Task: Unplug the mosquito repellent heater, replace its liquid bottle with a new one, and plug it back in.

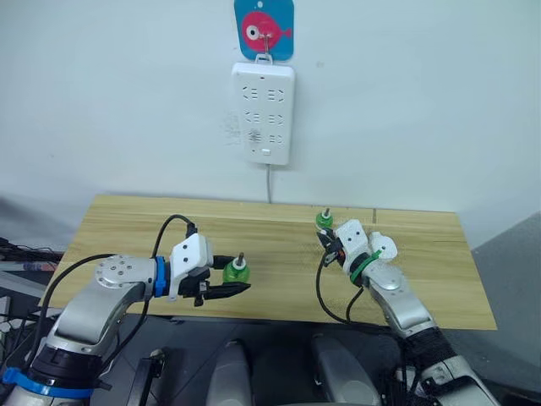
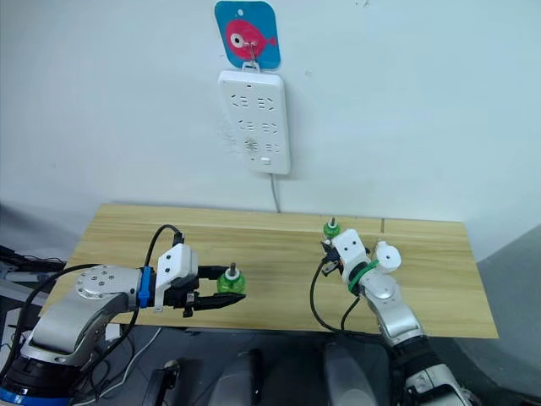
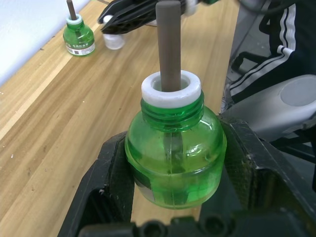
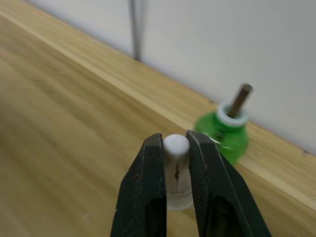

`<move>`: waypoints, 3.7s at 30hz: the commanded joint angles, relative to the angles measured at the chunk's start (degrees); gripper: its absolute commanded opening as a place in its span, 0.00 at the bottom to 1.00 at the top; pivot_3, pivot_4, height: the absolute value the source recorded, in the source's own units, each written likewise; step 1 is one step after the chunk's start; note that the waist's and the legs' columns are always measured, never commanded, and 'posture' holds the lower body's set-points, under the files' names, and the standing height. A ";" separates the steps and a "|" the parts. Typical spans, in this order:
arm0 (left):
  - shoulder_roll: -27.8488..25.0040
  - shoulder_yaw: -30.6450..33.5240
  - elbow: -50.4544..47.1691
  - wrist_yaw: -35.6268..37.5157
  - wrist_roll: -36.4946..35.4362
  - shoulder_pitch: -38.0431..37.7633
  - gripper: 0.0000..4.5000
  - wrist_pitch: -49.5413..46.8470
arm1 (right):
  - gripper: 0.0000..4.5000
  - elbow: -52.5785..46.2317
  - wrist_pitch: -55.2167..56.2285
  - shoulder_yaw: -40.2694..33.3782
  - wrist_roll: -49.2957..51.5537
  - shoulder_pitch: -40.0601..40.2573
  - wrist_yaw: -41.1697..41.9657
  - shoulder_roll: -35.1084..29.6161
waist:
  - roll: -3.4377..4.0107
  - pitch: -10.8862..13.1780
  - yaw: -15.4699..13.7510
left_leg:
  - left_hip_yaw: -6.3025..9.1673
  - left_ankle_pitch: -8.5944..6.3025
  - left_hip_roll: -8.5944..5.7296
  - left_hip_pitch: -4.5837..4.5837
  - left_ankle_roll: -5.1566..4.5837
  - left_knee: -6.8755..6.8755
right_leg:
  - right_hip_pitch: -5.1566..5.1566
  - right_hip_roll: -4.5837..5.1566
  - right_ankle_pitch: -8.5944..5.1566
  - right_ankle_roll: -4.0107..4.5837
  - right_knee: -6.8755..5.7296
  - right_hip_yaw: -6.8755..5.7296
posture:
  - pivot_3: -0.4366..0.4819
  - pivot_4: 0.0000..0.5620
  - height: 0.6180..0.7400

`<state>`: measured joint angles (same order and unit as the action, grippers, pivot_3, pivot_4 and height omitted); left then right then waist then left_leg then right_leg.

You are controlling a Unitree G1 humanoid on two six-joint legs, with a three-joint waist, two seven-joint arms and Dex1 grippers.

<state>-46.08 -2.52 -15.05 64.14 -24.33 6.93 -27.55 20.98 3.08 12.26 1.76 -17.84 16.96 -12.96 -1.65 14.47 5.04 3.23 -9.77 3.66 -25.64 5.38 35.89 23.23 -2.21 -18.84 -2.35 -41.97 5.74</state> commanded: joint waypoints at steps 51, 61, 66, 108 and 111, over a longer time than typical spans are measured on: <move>10.73 -6.05 7.70 10.65 -3.87 25.22 0.52 2.41 | 0.18 -44.99 -36.56 3.03 27.03 -11.50 29.71 -12.69 | 0.02 -0.05 1.68 | 0.15 0.01 -0.01 -0.12 0.01 0.13 | -0.03 -0.04 0.01 -0.02 0.04 -0.13 | 0.31 0.29 0.82; 12.44 -3.69 8.95 7.60 -5.11 25.82 0.60 0.30 | 0.18 -44.68 -38.38 -0.33 29.52 -12.45 30.70 -11.76 | 0.00 -0.12 1.67 | 0.18 0.02 -0.02 -0.12 0.02 0.18 | -0.04 -0.04 0.15 0.21 -0.01 -0.16 | 0.31 0.27 0.82; 11.78 -1.97 10.46 6.20 -6.77 24.75 0.93 -3.95 | 0.18 -44.70 -43.24 -5.46 35.78 -13.03 29.47 -11.01 | 0.00 -0.18 1.76 | 0.20 0.02 -0.01 -0.11 0.02 0.18 | -0.04 -0.04 0.16 0.23 -0.03 -0.18 | 0.31 0.26 0.82; 33.78 17.34 6.03 -39.94 -55.93 24.53 0.53 -32.08 | 0.18 -45.60 -50.63 -22.09 81.10 -10.35 -14.43 3.92 | 0.01 -1.51 2.98 | 0.32 0.02 -0.10 -0.16 0.01 0.19 | -0.07 -0.01 0.20 0.19 -0.12 -0.25 | 0.29 0.28 0.82; 33.61 17.07 5.95 -39.95 -56.29 24.34 0.53 -31.78 | 0.18 -45.89 -50.52 -21.65 82.08 -10.33 -14.82 3.65 | 0.01 -1.51 2.97 | 0.32 0.02 -0.09 -0.16 0.01 0.19 | -0.07 -0.01 0.20 0.19 -0.12 -0.25 | 0.30 0.28 0.82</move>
<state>-12.35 15.09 -8.27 23.45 -78.94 31.46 -59.53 -21.73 -48.84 -9.38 82.07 -27.88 2.14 -9.10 -1.65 12.97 8.00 3.55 -9.75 3.57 -25.80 5.39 36.07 23.16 -2.22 -18.64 -2.16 -42.09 5.49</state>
